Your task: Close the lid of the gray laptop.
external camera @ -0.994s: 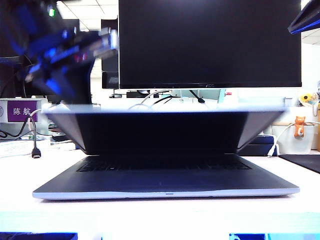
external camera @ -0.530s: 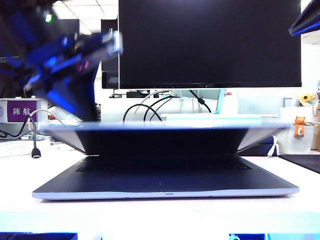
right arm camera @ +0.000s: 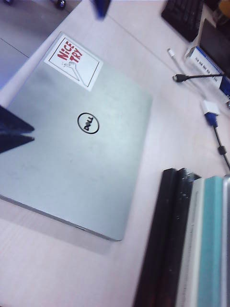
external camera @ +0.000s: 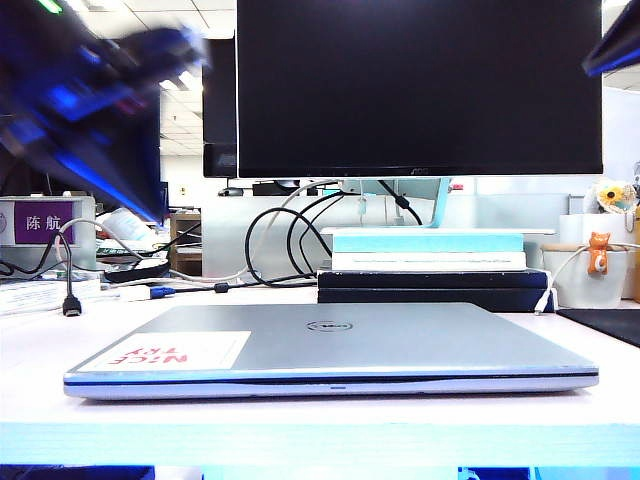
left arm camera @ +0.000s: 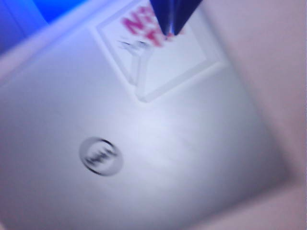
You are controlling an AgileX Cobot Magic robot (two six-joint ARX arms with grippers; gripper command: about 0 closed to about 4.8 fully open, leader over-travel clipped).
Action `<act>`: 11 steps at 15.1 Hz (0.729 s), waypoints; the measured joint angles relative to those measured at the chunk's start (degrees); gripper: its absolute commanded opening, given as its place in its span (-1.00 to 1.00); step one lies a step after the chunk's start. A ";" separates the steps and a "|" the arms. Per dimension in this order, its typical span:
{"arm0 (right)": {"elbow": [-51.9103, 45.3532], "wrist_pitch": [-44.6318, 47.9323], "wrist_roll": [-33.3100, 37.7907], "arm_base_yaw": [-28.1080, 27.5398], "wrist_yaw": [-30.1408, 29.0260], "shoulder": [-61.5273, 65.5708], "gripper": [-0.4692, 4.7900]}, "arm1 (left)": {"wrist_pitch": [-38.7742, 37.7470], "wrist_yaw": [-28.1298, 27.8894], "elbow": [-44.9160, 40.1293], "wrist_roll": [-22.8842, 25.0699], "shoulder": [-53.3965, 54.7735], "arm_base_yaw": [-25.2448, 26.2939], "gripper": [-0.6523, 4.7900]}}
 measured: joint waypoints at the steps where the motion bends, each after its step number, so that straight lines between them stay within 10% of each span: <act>1: -0.02 0.02 -0.20 0.00 -0.02 -1.53 -0.84 | -0.52 -3.56 -0.33 1.44 -6.16 0.02 -0.70; 6: -0.13 5.18 0.07 -0.24 6.54 -10.73 -0.84 | 3.02 -11.30 -4.11 8.24 -25.16 5.62 -0.66; 11: -19.41 29.77 6.80 0.09 17.16 -23.32 -0.84 | 15.85 -3.91 -22.51 8.39 -46.10 23.56 -0.67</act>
